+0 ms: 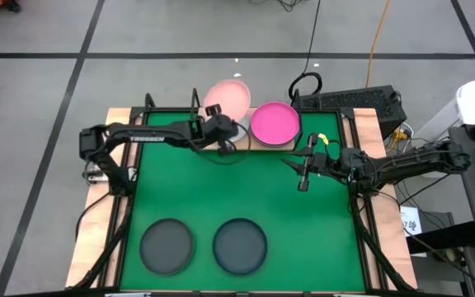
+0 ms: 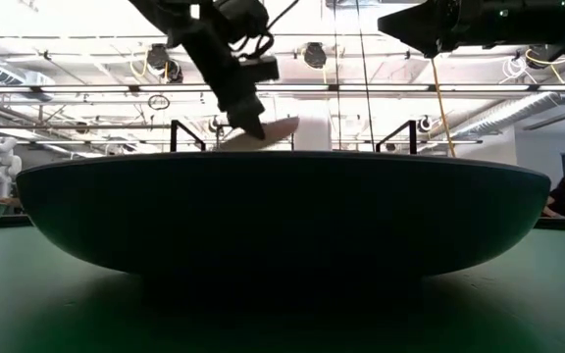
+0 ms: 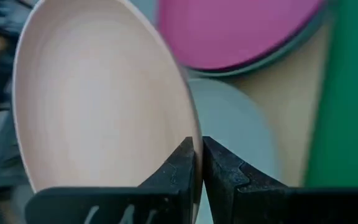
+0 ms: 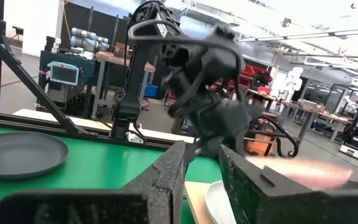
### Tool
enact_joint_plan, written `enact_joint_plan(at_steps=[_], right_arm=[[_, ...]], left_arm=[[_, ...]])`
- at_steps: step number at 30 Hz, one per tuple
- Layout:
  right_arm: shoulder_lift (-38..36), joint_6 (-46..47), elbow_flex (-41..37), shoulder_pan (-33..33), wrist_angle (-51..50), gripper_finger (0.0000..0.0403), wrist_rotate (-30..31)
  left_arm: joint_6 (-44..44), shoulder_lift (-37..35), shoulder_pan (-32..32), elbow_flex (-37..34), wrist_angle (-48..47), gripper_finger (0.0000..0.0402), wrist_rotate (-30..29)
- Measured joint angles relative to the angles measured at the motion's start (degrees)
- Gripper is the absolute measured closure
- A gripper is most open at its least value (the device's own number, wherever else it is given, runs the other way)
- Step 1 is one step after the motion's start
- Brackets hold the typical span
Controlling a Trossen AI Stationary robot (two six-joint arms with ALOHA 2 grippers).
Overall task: Place and stack plates onto a shelf
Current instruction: Stack the peach plate on top of the white plate on the shelf
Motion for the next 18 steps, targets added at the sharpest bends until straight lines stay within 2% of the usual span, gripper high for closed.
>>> enact_joint_plan(at_steps=[3, 10, 18], right_arm=[[0.0, -0.06, 0.0, 0.0, 0.0, 0.0321, 0.0], [0.0, -0.01, 0.0, 0.0, 0.0, 0.0321, -0.01], [0.0, 0.0, 0.0, 0.0, 0.0, 0.0321, -0.01]], left_arm=[[-0.83, 1.29, 0.39, 0.0, -0.23, 0.0374, 4.79], [-3.33, 2.54, 1.36, 0.0, -1.48, 0.037, 6.18], [-4.79, 2.49, 1.36, 0.0, -3.53, 0.0291, 6.1]])
